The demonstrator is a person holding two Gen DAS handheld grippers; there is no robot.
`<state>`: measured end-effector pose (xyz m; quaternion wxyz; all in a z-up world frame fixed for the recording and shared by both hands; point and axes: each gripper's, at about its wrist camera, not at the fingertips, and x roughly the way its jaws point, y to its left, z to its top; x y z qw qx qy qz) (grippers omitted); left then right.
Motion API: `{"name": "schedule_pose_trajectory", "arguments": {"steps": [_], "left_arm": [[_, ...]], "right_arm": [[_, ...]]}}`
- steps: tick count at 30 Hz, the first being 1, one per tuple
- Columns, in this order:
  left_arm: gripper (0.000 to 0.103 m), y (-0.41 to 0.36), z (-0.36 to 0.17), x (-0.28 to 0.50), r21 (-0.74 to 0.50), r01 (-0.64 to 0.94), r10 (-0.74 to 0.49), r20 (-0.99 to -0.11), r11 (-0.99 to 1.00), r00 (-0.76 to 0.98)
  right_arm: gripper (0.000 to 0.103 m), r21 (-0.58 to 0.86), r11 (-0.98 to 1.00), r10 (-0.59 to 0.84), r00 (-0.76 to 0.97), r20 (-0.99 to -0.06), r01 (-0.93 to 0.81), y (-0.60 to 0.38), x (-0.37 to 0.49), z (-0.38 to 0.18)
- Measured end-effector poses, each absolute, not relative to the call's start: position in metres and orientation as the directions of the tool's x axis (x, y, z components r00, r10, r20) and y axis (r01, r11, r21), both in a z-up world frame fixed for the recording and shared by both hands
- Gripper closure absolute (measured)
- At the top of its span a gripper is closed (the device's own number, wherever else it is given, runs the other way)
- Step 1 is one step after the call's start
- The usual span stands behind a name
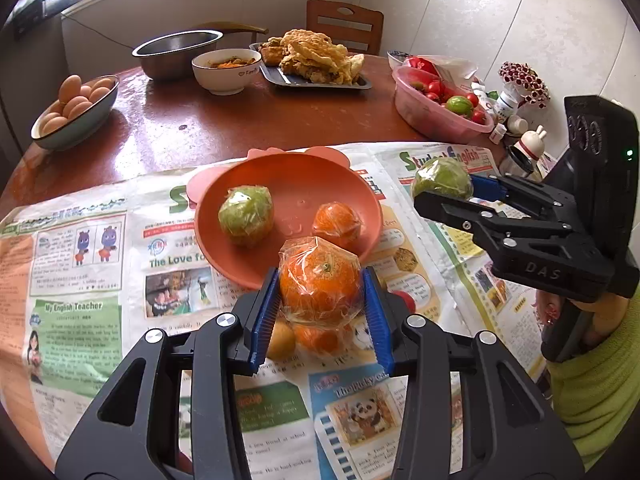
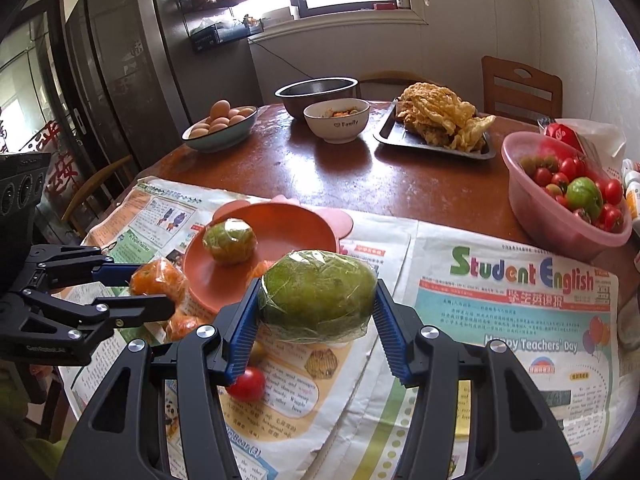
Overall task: Organize fruits
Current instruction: 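Carry the orange with the left tool into the plate while the right tool carries the pomelo there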
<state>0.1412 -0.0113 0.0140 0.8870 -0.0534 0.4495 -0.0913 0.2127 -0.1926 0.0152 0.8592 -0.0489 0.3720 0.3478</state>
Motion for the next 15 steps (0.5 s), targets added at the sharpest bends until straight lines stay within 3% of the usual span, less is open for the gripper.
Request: {"name": "schedule_pose_trajectory", "arguments": {"steps": [15], "left_arm": [[0.07, -0.004, -0.002, 0.167, -0.172, 0.099, -0.198, -0.808, 0.98, 0.555]], "right_arm": [[0.05, 0.152, 0.734, 0.572, 0.482, -0.664, -0.662, -0.17, 0.233, 0.03]]}}
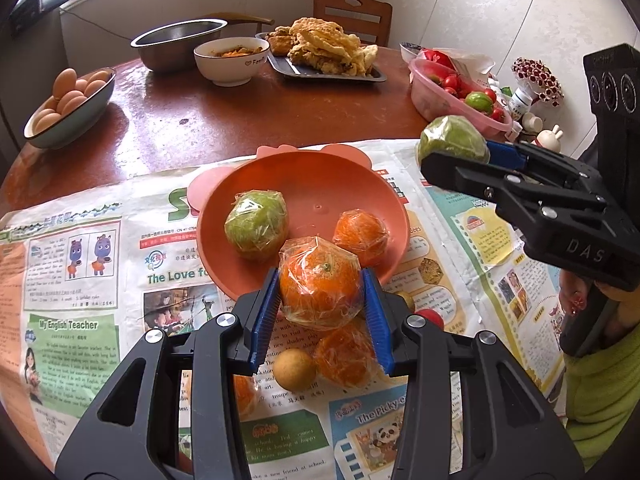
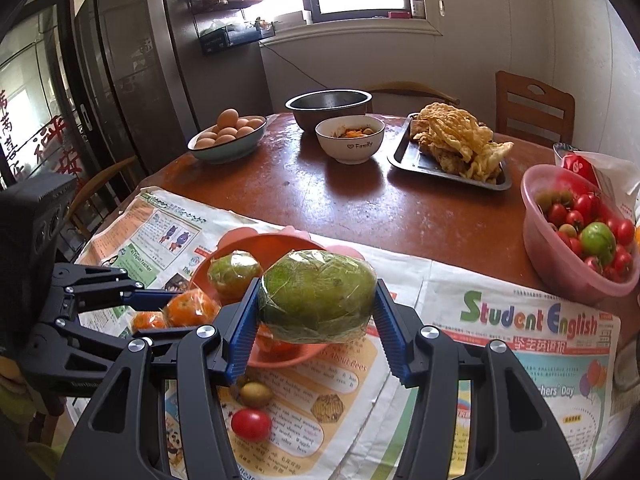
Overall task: Organize fruits
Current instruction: 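Carry the orange with the left tool into the plate while the right tool carries the pomelo there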
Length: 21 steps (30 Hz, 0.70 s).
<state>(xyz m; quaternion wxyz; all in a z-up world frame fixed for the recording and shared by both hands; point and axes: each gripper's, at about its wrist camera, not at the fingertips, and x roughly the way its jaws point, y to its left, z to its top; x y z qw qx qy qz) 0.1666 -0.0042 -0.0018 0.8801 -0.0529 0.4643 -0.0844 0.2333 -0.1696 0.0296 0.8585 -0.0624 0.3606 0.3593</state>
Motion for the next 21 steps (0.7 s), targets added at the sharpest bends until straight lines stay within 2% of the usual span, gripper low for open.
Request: {"name": "schedule_pose_trajectory", "arguments": {"steps": [21], "left_arm": [[0.07, 0.003, -0.016, 0.181, -0.174, 0.086, -0.193, -0.821, 0.981, 0.537]], "right_arm": [[0.05, 0.137, 0.709, 0.564, 0.44, -0.699, -0.691, -0.142, 0.253, 0.019]]}}
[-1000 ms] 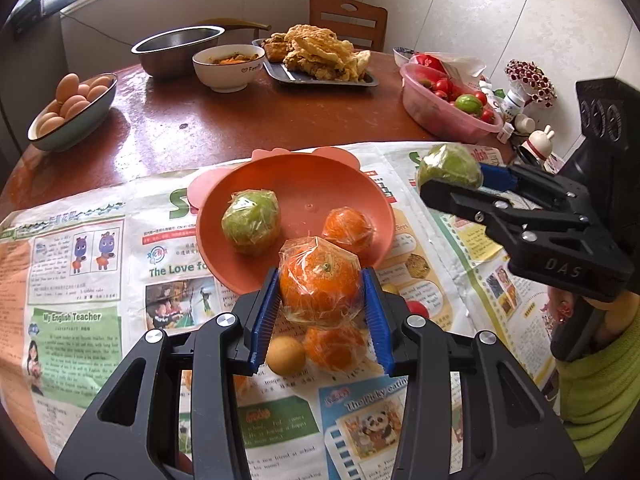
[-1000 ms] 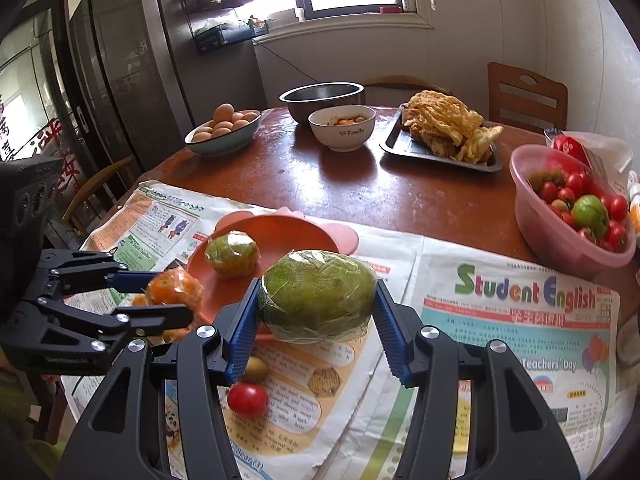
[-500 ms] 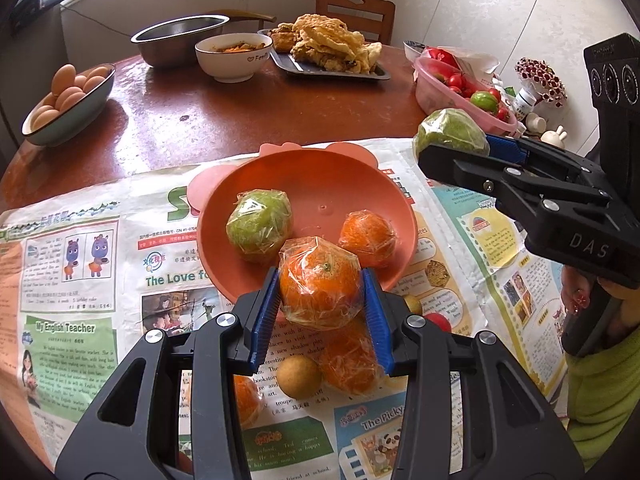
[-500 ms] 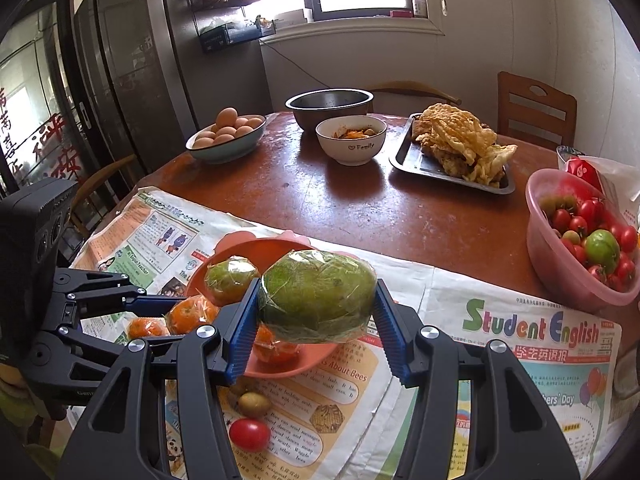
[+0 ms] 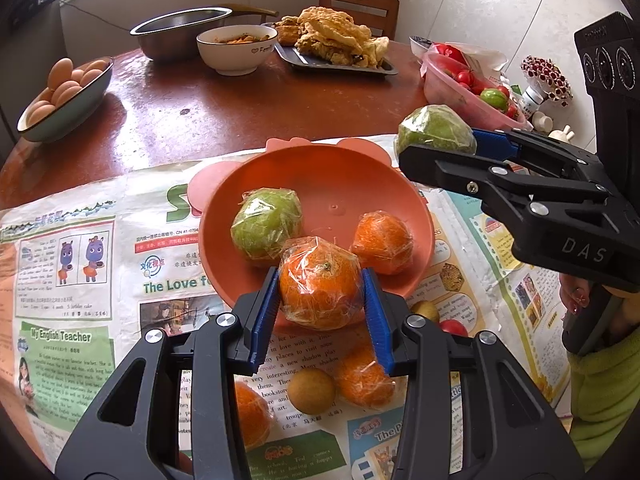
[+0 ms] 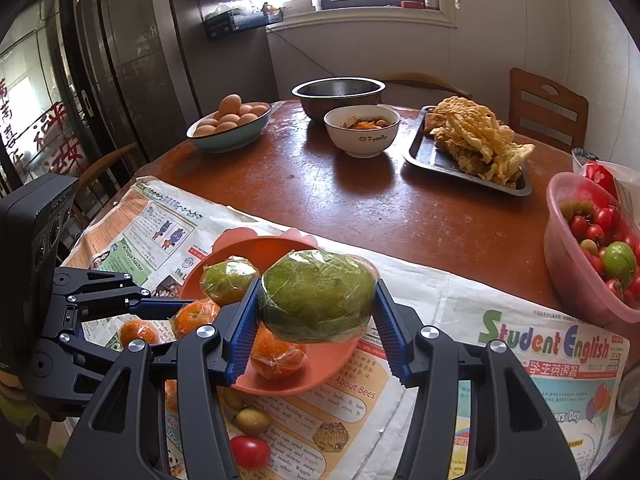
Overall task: Organize fruits
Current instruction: 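Carry the orange with the left tool into the plate while the right tool carries the pomelo there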
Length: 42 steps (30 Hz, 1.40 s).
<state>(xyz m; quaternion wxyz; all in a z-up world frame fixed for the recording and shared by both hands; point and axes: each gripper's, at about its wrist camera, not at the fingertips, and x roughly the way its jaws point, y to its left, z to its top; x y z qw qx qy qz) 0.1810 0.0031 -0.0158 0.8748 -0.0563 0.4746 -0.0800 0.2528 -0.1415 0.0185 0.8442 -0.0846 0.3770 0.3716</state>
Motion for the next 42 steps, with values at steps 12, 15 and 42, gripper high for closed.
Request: {"name": "schedule_pose_trajectory", "arguments": {"steps": [12, 15, 42], "left_arm": [[0.07, 0.009, -0.022, 0.186, -0.169, 0.081, -0.186, -0.825, 0.982, 0.533], [0.07, 0.012, -0.023, 0.188, -0.166, 0.081, -0.183, -0.824, 0.983, 0.536], [0.07, 0.016, -0.024, 0.191, -0.155, 0.092, -0.18, -0.817, 0.984, 0.549]], "right_arm": [[0.05, 0.146, 0.684, 0.556, 0.381, -0.739, -0.714, -0.118, 0.265, -0.001], [0.05, 0.148, 0.68, 0.553, 0.369, -0.747, -0.718, -0.113, 0.267, -0.005], [0.05, 0.148, 0.666, 0.534, 0.328, -0.78, -0.732, -0.098, 0.277, -0.027]]}}
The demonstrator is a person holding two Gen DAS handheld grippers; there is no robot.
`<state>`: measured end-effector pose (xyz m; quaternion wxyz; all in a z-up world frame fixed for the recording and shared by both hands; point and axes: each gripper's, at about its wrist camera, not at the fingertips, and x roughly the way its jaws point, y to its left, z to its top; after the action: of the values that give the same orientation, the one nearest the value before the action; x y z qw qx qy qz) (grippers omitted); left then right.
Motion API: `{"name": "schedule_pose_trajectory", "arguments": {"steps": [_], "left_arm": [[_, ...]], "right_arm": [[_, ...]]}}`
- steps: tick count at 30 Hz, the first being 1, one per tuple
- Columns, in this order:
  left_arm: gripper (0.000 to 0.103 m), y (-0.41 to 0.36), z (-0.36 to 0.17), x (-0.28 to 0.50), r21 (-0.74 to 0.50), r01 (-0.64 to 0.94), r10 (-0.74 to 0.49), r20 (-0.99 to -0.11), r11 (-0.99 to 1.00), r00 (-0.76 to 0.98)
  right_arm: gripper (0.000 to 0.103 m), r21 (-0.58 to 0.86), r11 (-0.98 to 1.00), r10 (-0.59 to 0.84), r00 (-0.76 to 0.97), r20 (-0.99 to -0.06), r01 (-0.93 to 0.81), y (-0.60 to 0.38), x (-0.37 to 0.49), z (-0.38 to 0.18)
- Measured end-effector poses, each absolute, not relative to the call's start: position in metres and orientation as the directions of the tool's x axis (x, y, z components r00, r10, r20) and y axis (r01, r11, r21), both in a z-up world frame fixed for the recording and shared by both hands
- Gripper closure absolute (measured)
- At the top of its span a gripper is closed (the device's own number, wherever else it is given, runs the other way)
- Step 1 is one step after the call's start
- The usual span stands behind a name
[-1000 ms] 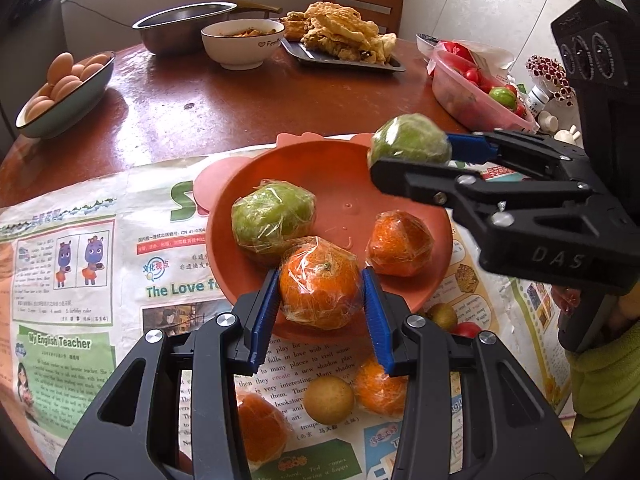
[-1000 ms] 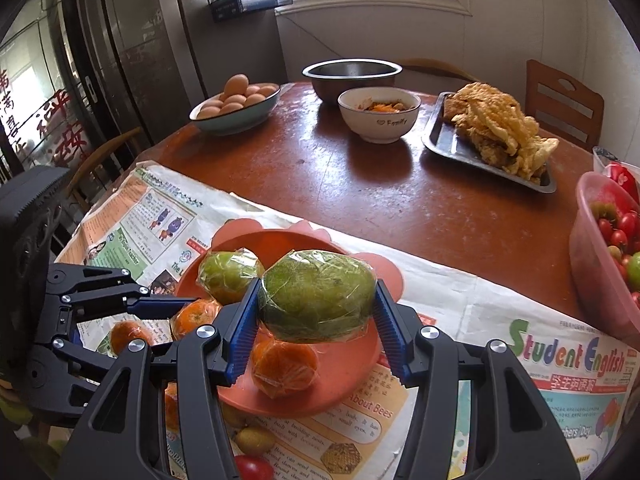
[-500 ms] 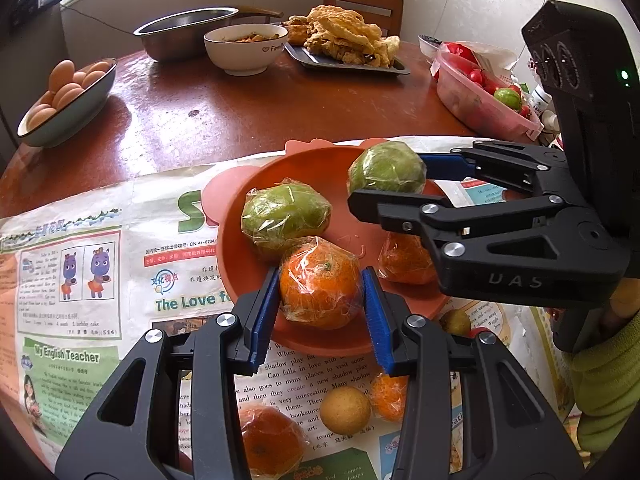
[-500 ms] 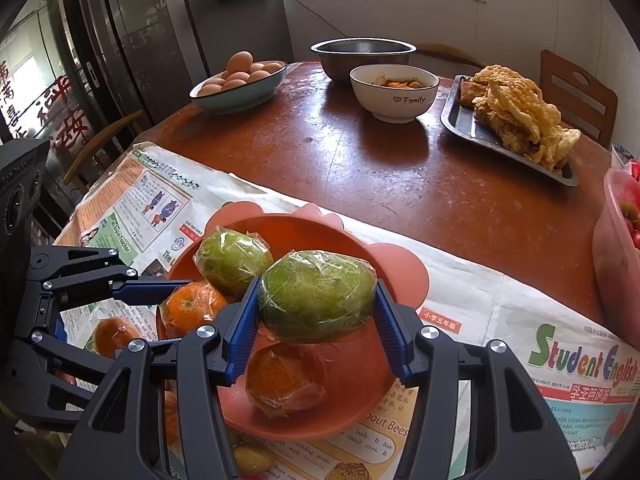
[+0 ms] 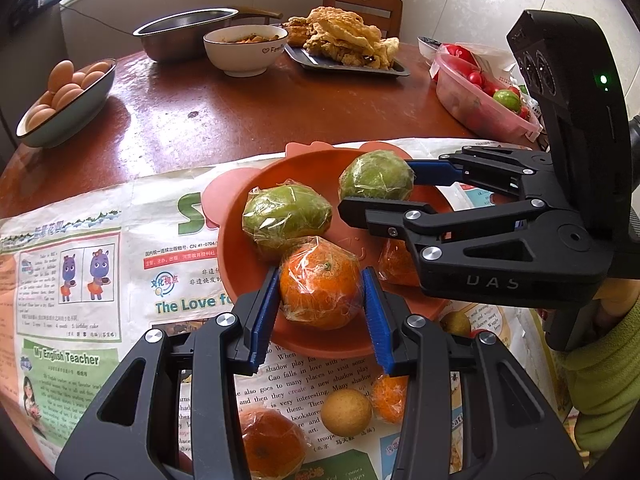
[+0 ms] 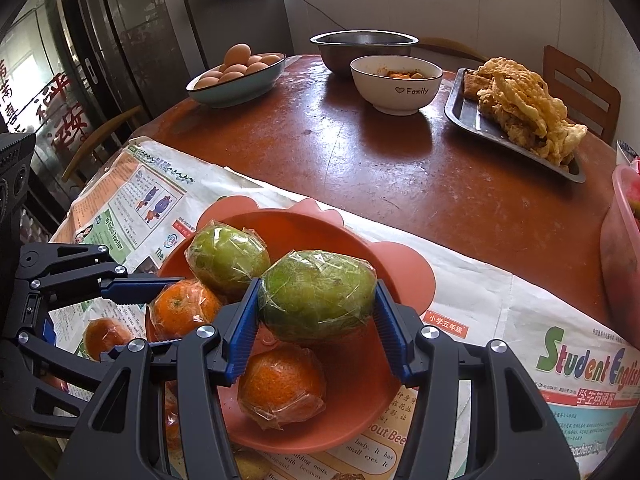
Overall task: Organize fruits
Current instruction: 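Carry the orange with the left tool into the plate while the right tool carries the pomelo there, then open the right tool on the pomelo in the plate while the left tool releases the orange, then withdraw both tools up and away from the plate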
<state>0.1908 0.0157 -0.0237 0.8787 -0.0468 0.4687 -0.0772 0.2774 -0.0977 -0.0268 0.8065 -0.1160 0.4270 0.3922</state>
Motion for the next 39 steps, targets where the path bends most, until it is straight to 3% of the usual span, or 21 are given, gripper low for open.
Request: {"name": "schedule_pose_trajectory", "arguments": {"steps": [24, 39], "left_arm": [[0.07, 0.016, -0.023, 0.19, -0.156, 0.086, -0.178, -0.817, 0.984, 0.549], [0.053, 0.013, -0.017, 0.186, -0.157, 0.083, -0.176, -0.814, 0.984, 0.554]], "right_arm": [[0.036, 0.154, 0.671, 0.554, 0.352, -0.754, -0.725, -0.109, 0.273, -0.014], [0.026, 0.168, 0.696, 0.564, 0.387, -0.73, -0.698, -0.128, 0.271, -0.001]]}}
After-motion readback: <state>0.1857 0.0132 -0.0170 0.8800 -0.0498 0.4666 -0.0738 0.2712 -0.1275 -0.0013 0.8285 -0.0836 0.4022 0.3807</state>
